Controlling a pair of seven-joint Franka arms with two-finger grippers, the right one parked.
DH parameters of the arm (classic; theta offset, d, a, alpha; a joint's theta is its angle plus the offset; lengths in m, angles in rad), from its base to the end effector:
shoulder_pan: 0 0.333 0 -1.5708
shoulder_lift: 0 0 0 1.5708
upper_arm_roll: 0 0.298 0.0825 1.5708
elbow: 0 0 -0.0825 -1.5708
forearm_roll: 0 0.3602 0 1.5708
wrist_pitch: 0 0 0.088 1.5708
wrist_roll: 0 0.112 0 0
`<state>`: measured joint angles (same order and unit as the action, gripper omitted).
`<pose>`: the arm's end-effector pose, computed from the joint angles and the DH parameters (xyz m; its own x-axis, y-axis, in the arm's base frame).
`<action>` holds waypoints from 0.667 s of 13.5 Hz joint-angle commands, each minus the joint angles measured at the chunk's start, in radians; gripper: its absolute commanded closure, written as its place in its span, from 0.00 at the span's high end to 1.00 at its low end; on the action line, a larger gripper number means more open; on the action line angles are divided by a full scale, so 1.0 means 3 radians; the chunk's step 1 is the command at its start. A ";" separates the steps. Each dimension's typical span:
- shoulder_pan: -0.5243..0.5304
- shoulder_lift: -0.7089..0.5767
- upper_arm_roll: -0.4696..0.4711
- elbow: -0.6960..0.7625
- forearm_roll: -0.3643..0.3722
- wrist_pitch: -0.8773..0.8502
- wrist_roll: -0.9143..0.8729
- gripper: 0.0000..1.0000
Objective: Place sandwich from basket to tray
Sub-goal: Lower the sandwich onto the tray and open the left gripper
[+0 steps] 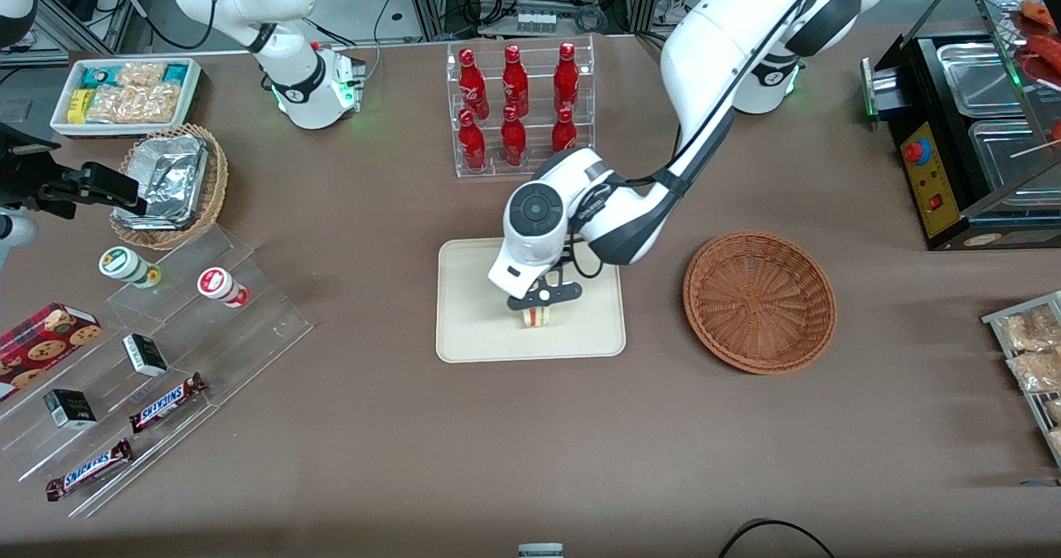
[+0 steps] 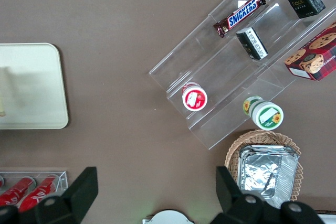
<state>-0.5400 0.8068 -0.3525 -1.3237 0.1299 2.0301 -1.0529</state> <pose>0.4861 -0.5045 0.2609 0.9708 0.1890 -0.1480 0.1941 -0.9808 0.0207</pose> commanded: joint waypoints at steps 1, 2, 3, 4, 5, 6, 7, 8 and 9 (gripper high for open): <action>-0.0122 0.0153 0.0040 0.0204 0.0078 -0.0023 -0.0146 0.00; -0.0133 0.0204 0.0045 0.0209 0.0083 0.0013 -0.0161 0.00; -0.0133 0.0225 0.0055 0.0209 0.0083 0.0034 -0.0182 0.00; -0.0133 0.0225 0.0065 0.0209 0.0083 0.0039 -0.0187 0.00; -0.0148 0.0225 0.0071 0.0209 0.0083 0.0044 -0.0187 0.00; -0.0148 0.0230 0.0071 0.0209 0.0129 0.0044 -0.0187 0.26; -0.0143 0.0215 0.0065 0.0199 0.0195 0.0064 -0.0177 0.99; -0.0143 0.0185 0.0065 0.0204 0.0247 0.0049 -0.0147 1.00; -0.0123 0.0123 0.0065 0.0204 0.0257 0.0024 -0.0141 1.00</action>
<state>-0.5642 0.8607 -0.3444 -1.2872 0.1784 2.0500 -1.0813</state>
